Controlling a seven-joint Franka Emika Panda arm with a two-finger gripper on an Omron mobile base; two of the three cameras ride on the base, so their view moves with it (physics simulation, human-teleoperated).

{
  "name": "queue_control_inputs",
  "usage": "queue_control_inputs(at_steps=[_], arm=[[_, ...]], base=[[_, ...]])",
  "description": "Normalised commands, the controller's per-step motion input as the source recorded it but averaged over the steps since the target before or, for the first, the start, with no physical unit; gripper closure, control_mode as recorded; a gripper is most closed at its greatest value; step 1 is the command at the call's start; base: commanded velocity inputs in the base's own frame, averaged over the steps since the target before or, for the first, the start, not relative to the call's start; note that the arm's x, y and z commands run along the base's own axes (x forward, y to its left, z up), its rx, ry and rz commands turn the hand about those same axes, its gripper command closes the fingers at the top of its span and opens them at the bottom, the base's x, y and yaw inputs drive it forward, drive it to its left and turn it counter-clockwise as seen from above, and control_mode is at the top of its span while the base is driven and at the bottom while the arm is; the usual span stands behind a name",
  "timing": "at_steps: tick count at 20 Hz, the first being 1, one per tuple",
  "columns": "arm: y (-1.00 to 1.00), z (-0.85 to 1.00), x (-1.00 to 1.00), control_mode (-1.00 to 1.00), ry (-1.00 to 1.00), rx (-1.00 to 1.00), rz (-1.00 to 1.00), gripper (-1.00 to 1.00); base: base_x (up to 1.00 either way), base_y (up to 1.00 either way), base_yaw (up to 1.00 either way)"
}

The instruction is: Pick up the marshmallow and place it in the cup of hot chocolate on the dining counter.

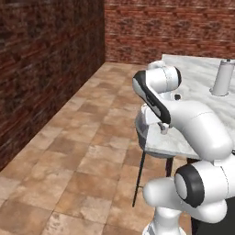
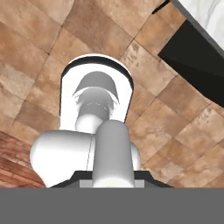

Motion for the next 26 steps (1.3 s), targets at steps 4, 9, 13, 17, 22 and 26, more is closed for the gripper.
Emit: queue_control_inputs(at_steps=[4, 9, 13, 17, 22, 26], arm=[[0.00, 0.00, 0.00, 1.00, 0.00, 0.00, 0.00, 1.00], [0.00, 0.00, 0.00, 1.00, 0.00, 0.00, 0.00, 1.00], [0.00, 0.00, 0.00, 1.00, 0.00, 0.00, 0.00, 1.00], [0.00, 0.00, 0.00, 1.00, 0.00, 0.00, 0.00, 1.00], [0.00, 0.00, 0.00, 1.00, 0.00, 0.00, 0.00, 1.00], [0.00, 0.00, 0.00, 1.00, 0.00, 0.00, 0.00, 1.00]], base=[[0.02, 0.03, -0.38], [0.00, 0.00, -0.35], [0.32, 0.06, -0.36], [0.46, 0.20, -0.37], [0.45, 0.04, -0.33], [0.38, 0.06, -0.30]])
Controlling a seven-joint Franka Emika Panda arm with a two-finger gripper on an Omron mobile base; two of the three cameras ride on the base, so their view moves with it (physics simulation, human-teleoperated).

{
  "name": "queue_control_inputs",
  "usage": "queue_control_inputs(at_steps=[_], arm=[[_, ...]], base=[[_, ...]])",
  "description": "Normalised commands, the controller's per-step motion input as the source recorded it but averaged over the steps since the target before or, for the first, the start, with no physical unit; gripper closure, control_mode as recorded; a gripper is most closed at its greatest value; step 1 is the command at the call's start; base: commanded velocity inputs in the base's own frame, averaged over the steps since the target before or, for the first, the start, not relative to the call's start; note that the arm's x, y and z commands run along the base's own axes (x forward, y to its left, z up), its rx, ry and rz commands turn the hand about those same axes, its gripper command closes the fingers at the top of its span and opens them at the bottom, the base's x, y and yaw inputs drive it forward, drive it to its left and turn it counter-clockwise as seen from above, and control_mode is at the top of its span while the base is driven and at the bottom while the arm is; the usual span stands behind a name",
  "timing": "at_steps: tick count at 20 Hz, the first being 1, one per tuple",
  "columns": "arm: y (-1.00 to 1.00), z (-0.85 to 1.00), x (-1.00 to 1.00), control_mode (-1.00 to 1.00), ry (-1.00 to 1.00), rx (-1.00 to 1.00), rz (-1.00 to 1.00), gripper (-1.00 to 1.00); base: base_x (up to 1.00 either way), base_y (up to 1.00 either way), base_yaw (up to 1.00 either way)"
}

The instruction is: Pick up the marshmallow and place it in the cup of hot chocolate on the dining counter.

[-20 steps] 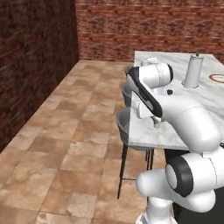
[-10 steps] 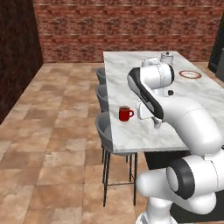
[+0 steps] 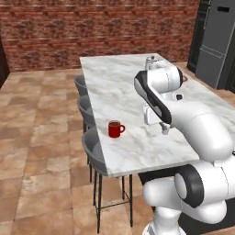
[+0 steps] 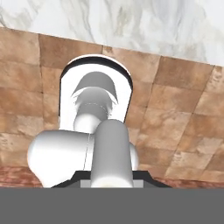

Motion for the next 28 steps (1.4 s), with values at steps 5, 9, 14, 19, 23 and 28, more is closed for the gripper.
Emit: queue_control_inputs(at_steps=[5, 9, 14, 19, 23, 28], arm=[[0.00, 0.00, 0.00, 1.00, 0.00, 0.00, 0.00, 1.00], [0.00, 0.00, 0.00, 1.00, 0.00, 0.00, 0.00, 1.00], [0.00, 0.00, 0.00, 1.00, 0.00, 0.00, 0.00, 1.00], [0.00, 0.00, 0.00, 1.00, 0.00, 0.00, 0.00, 1.00], [0.00, 0.00, 0.00, 1.00, 0.00, 0.00, 0.00, 1.00], [0.00, 0.00, 0.00, 1.00, 0.00, 0.00, 0.00, 1.00]], base=[[0.07, 0.29, -0.23], [-0.21, 0.52, -0.05], [-0.04, 0.58, 0.00], [0.10, 0.56, 0.00], [0.00, 0.01, 0.00], [0.08, 0.00, 0.00]])
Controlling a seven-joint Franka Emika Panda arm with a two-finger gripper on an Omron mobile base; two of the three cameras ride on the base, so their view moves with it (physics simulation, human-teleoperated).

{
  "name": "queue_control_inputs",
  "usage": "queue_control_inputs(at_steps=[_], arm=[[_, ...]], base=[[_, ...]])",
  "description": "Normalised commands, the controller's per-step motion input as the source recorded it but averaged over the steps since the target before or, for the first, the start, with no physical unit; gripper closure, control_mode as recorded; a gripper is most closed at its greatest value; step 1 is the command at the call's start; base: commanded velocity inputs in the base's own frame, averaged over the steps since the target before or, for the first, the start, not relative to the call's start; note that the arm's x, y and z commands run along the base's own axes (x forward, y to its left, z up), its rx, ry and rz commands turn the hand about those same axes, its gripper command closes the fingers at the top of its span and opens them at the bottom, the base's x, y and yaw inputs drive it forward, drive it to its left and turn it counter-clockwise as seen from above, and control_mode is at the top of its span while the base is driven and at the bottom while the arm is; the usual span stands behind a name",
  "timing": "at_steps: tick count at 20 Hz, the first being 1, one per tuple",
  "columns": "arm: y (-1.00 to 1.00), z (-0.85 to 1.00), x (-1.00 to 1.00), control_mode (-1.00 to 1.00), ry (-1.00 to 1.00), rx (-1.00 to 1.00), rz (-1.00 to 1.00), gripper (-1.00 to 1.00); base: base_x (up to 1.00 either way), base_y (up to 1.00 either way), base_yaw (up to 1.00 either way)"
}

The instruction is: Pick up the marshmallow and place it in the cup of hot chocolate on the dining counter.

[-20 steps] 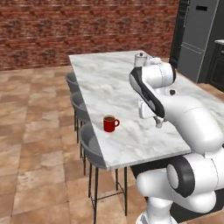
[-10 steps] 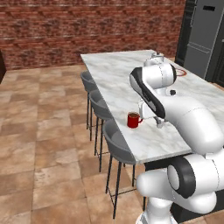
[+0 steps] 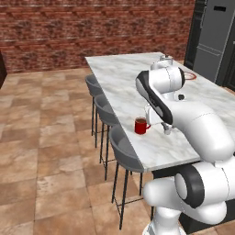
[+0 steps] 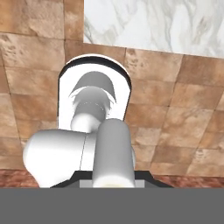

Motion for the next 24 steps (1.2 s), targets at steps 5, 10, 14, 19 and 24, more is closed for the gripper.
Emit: queue_control_inputs(at_steps=[5, 10, 14, 19, 24], arm=[[0.00, 0.00, 0.00, 1.00, 0.00, 0.00, 0.00, 1.00], [0.00, 0.00, 0.23, -1.00, 0.01, 0.00, -0.01, 1.00], [0.00, 0.00, 0.74, -1.00, 0.05, 0.00, -0.01, 1.00], [0.00, 0.00, 0.79, -1.00, 0.06, 0.00, 0.00, 1.00], [0.00, 0.00, 0.63, -1.00, 0.12, 0.00, 0.00, 1.00]], base=[[0.03, 0.00, 0.00], [0.07, 0.00, 0.00], [0.00, 0.00, 0.00], [0.00, 0.00, 0.00], [0.00, 0.00, 0.00]])
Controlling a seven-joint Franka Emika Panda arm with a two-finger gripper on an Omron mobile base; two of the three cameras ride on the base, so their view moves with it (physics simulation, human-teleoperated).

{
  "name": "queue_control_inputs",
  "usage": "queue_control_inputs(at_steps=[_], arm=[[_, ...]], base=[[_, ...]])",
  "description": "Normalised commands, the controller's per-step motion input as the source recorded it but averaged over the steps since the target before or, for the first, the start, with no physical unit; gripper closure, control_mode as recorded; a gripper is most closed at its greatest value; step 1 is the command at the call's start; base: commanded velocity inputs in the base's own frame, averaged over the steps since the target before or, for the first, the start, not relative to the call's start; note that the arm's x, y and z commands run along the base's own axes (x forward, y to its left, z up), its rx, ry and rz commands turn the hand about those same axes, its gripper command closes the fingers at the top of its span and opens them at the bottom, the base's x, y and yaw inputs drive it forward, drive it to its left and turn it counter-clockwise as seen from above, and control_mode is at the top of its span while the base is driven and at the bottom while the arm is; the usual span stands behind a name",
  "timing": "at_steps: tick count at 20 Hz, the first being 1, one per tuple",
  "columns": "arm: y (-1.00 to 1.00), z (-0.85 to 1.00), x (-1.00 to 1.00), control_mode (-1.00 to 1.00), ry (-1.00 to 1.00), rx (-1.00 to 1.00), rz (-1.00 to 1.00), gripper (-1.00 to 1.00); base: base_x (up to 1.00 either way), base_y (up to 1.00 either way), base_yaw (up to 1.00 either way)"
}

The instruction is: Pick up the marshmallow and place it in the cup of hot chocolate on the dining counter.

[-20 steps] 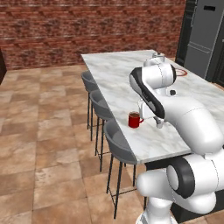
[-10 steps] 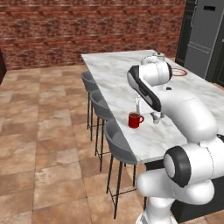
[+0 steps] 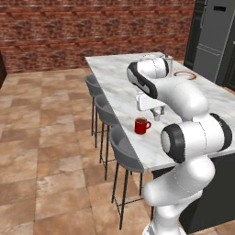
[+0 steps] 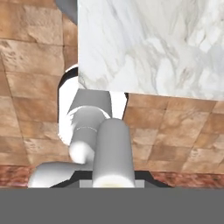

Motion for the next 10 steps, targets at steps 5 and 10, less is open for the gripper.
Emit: queue_control_inputs(at_steps=[5, 10], arm=[[0.00, -0.02, 0.44, -1.00, 0.08, 0.00, 0.00, 1.00], [0.02, -0.21, 0.30, -1.00, 0.05, 0.00, 0.00, 1.00]], base=[[0.00, 0.00, 0.00], [0.00, 0.00, 0.00]])
